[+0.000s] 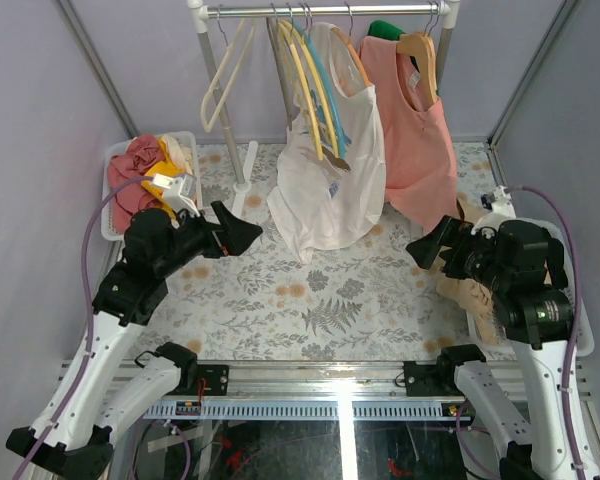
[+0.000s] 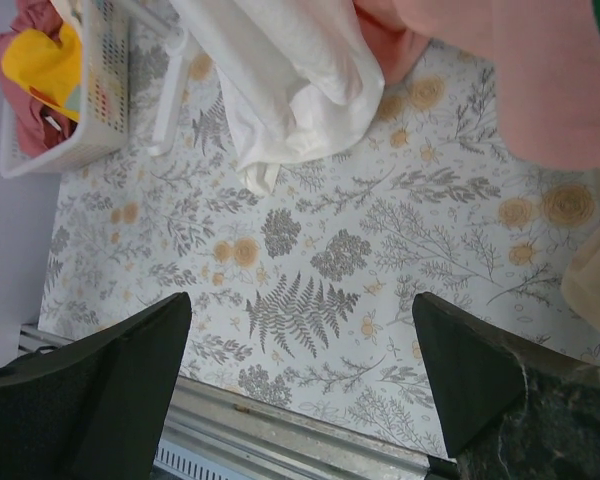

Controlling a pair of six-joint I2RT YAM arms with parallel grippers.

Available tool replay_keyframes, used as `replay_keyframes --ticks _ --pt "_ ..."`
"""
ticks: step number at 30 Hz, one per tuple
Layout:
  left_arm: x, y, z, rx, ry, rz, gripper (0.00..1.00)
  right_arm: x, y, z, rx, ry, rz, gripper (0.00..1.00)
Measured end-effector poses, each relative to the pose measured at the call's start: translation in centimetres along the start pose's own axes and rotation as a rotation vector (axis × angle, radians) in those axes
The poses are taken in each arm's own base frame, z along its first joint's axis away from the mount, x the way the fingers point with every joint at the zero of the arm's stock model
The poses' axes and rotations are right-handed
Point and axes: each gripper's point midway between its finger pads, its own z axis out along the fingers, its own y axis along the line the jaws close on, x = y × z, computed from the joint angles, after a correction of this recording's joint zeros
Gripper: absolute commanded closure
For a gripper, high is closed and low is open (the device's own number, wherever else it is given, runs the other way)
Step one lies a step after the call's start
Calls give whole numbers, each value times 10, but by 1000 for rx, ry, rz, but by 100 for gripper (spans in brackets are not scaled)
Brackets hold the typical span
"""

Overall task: Place the t-shirt on the hanger
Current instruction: Pick up the T-shirt and place it in the bin.

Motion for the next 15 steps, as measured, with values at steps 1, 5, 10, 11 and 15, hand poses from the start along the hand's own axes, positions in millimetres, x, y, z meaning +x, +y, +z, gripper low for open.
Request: replay_keyframes --ticks 1,5,10,11,15 --pt "-7 -5 -3 10 -15 8 0 -6 4 -5 -4 -19 -8 0" --pt "-32 -25 -13 49 -74 42 0 -31 16 -22 -2 -85 -37 0" --pt "-37 -29 -11 62 -75 59 0 -61 26 -32 7 -149 -59 0" --pt "-35 -28 -8 61 -66 58 0 -64 26 -32 13 -154 -61 0" --pt "-19 -16 8 50 -9 42 0 -71 11 -27 96 -171 -64 6"
